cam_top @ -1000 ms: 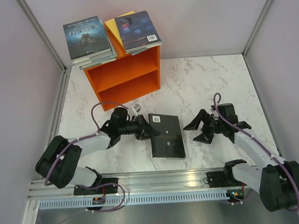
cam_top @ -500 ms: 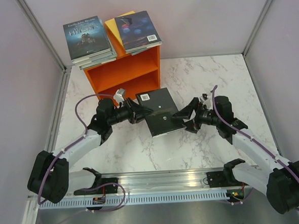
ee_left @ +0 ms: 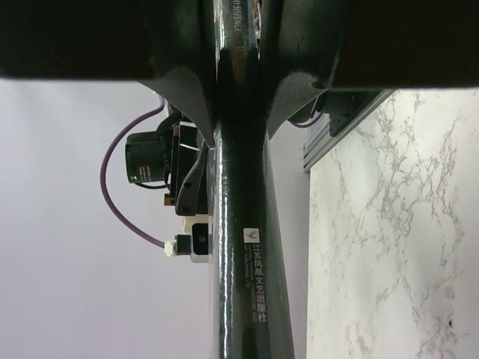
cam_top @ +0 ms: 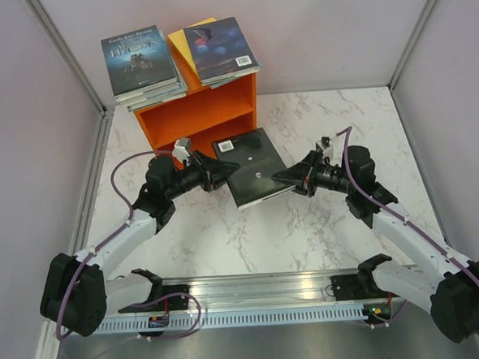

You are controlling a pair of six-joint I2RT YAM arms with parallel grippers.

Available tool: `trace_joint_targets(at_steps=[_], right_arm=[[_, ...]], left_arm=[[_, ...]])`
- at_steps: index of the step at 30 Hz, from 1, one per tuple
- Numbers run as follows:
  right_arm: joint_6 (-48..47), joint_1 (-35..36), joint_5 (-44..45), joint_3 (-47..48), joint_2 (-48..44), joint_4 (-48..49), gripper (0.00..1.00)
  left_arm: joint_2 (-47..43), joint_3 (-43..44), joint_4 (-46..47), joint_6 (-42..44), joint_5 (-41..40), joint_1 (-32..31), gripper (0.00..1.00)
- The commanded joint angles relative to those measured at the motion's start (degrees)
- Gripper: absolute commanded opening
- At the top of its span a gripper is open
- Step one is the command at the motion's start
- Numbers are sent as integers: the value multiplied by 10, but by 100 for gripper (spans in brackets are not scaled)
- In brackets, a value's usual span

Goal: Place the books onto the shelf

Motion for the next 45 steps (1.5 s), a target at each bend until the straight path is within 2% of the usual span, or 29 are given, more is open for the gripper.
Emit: trace_joint_targets(at_steps=[1,2,3,5,6,9,12,13,16,20,26,32,39,42,45], right_arm=[[14,10,-4,64,-1,63,0],[10,10,-2,73,0,61,0],[0,8,1,100,2,51,0],[-38,7,11,132,7,-5,0],[-52,7,14,148,9,-23,0],[-85,-12,18,216,10,-79,0],[-106,-36,7,272,10,-126,0],[-112,-42,3,288,11,-142,0],[-125,-57,-17,368,26,-170,0],[-112,-60,-35,431,45,-173,0],[-74,-63,-46,561,115,-160,0],[-73,-63,-14,699,248,-135,0],[-65,-65,10,944,471,-159,0],[-47,-62,21,1022,543,-161,0],[-35,-55,38,1058,584,-154,0]], left_arm=[[-7,28,-19,51,-3,-8,24],[-5,31,-27,53,5,-8,30],[-5,34,-39,64,7,-8,46],[-13,46,-64,81,12,-8,54],[-20,50,-82,102,13,-8,64],[-51,64,-167,155,0,-4,80],[-85,67,-236,196,-15,1,89],[-96,64,-277,204,-18,3,90],[-128,46,-316,225,-30,12,93],[-163,20,-337,228,-33,18,94],[-171,15,-358,244,-37,21,94],[-169,23,-358,242,-38,21,93],[-174,41,-366,242,-40,21,92],[-186,41,-376,243,-45,21,92],[-204,39,-391,245,-55,21,92]])
